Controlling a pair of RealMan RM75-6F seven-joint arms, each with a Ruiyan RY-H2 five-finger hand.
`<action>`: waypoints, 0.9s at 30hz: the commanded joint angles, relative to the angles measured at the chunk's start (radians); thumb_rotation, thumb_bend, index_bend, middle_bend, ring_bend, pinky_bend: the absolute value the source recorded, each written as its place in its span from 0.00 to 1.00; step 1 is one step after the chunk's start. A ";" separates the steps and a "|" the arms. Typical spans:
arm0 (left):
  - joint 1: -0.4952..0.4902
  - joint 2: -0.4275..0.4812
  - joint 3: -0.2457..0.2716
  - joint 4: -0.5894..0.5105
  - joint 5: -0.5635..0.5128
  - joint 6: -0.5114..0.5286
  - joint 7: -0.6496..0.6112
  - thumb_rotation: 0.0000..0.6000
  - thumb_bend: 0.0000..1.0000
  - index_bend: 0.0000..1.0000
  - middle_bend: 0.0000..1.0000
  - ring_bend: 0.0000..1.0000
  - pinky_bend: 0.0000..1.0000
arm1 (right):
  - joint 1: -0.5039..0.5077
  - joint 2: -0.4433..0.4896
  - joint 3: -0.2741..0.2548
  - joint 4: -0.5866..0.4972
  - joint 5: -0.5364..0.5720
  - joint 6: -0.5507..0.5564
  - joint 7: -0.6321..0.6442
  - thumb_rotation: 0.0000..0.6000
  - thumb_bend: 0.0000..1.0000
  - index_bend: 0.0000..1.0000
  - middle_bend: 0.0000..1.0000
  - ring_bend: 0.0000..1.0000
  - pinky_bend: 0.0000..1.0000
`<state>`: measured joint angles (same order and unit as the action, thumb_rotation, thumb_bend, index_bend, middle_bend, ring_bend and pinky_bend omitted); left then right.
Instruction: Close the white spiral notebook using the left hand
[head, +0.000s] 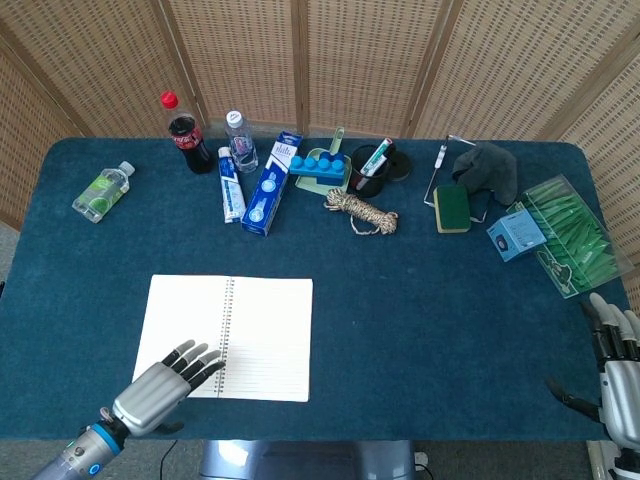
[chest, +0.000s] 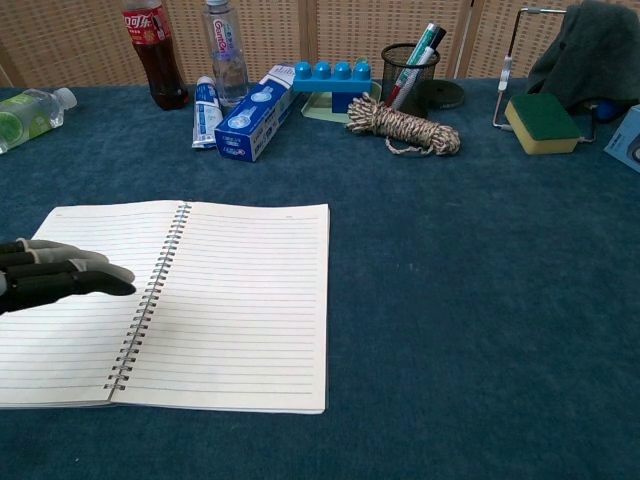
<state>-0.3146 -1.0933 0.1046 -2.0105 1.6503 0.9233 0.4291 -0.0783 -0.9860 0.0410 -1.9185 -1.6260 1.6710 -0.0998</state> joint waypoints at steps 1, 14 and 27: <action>-0.046 -0.036 -0.033 -0.028 -0.105 -0.068 0.082 1.00 0.03 0.00 0.00 0.00 0.02 | 0.001 0.001 0.000 0.001 0.004 -0.005 0.000 1.00 0.00 0.00 0.00 0.00 0.00; -0.124 -0.147 -0.018 -0.044 -0.385 -0.104 0.309 1.00 0.03 0.00 0.01 0.00 0.00 | 0.000 -0.001 0.001 0.000 0.004 -0.003 -0.002 1.00 0.00 0.00 0.00 0.00 0.00; -0.130 -0.142 0.085 -0.065 -0.435 -0.034 0.394 1.00 0.03 0.02 0.05 0.00 0.00 | -0.004 0.002 -0.001 -0.001 -0.002 0.002 0.008 1.00 0.00 0.00 0.00 0.00 0.00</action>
<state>-0.4467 -1.2411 0.1811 -2.0721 1.2130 0.8840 0.8225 -0.0824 -0.9839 0.0397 -1.9200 -1.6277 1.6727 -0.0922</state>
